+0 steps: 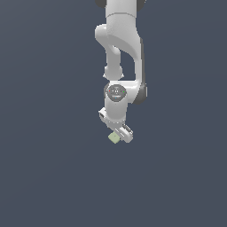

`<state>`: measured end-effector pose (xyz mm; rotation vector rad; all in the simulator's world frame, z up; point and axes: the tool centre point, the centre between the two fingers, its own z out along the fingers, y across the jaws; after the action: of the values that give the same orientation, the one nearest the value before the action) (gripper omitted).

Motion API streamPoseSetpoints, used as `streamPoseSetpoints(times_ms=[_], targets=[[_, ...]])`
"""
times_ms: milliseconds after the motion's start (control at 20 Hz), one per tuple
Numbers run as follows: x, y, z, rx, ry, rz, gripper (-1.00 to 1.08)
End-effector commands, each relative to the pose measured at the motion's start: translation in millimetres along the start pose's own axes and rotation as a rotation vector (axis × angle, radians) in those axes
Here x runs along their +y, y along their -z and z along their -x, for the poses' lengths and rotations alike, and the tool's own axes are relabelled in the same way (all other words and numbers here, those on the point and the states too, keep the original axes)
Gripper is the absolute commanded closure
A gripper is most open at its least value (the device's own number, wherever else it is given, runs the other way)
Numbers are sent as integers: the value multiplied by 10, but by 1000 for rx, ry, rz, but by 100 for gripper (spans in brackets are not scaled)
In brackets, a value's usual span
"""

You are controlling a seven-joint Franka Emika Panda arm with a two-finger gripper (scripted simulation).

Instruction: Pick up the object and move it to a goal position.

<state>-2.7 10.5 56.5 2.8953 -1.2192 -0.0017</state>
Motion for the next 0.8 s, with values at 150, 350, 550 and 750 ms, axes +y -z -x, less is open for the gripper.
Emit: streamPoseSetpoints(times_ms=[150, 350, 550, 750], targets=[[0, -82, 2, 0, -1, 0, -92], [7, -264, 4, 0, -3, 0, -92], [9, -437, 4, 1, -5, -1, -92], [1, -501, 0, 1, -5, -1, -92]])
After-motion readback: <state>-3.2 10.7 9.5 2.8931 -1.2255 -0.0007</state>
